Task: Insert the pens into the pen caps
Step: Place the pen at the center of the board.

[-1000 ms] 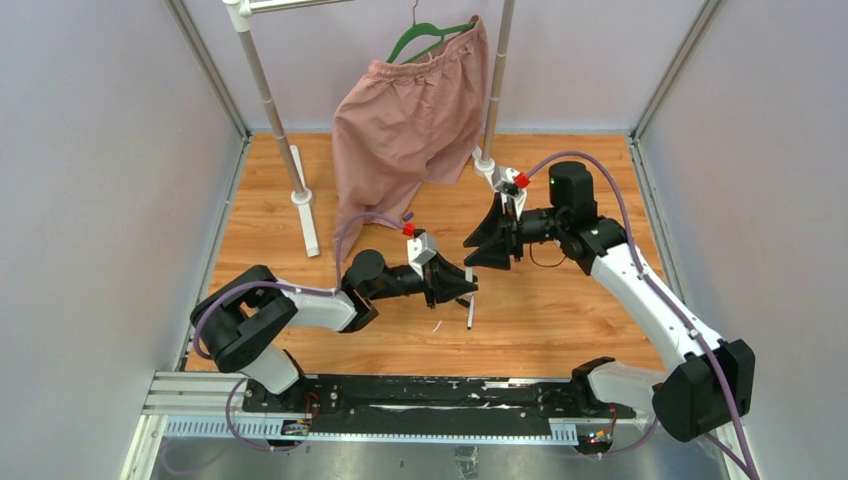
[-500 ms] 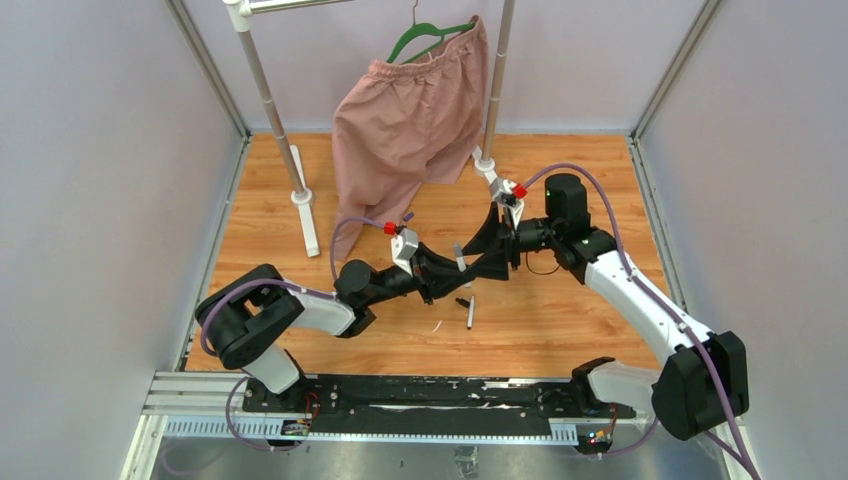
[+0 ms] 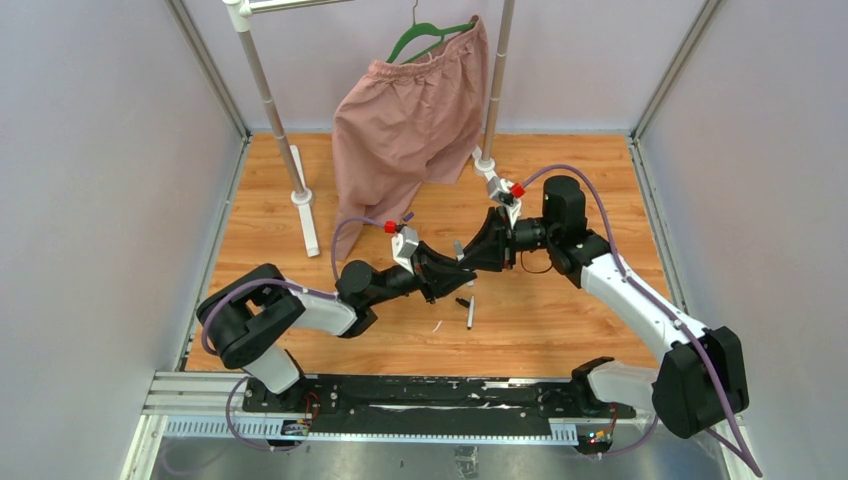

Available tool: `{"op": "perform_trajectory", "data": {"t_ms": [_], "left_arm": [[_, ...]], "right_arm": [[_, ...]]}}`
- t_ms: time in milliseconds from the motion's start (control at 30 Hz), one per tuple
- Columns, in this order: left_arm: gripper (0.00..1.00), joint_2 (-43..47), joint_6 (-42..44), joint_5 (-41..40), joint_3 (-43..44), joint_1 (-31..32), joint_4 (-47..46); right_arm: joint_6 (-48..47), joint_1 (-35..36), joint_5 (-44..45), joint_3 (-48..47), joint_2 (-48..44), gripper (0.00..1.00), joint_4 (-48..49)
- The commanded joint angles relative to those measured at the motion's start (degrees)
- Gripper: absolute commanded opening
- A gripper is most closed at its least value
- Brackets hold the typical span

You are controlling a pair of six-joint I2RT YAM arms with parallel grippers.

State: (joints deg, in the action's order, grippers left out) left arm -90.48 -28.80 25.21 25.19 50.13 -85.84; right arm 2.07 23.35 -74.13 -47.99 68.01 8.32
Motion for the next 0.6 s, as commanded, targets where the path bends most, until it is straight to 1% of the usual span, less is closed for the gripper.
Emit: {"op": "perform_trajectory", "data": {"t_ms": [0,67,133,167,267,400,467,567], "left_arm": [[0.0,-0.4,-0.1,-1.2,1.2,0.6,-2.3],[0.01,-0.3,-0.2,-1.6,1.0,0.6,-2.3],[0.14,0.1,-0.1,-2.4,0.4,0.6,-2.3],[0.21,0.3,0.0,-2.7,-0.1,0.6,-2.3],[0.42,1.5,1.3,-3.7,-2.0,0.6,-2.4],[0.62,4.2,4.9,-5.0,-5.6,0.5,-1.9],[0.68,6.1,7.6,-5.8,-7.4,0.1,-0.5],[0.73,9.7,10.7,-6.4,-8.9,-1.4,4.4]], "right_arm": [[0.7,1.2,-1.2,0.2,0.7,0.17,1.5],[-0.3,1.3,-1.5,-0.3,0.7,0.06,0.3],[-1.3,1.3,-0.9,-0.7,0.4,0.01,-1.0],[-2.6,1.2,-0.6,-0.9,0.2,0.0,-1.9],[-5.9,1.0,0.6,-2.0,-0.3,0.0,-6.0],[-11.5,-1.5,2.1,-3.9,-0.9,0.0,-12.8],[-14.8,-3.2,3.5,-4.2,-1.3,0.0,-15.4],[-20.7,-6.1,7.7,-5.0,-1.8,0.0,-20.3]]}}
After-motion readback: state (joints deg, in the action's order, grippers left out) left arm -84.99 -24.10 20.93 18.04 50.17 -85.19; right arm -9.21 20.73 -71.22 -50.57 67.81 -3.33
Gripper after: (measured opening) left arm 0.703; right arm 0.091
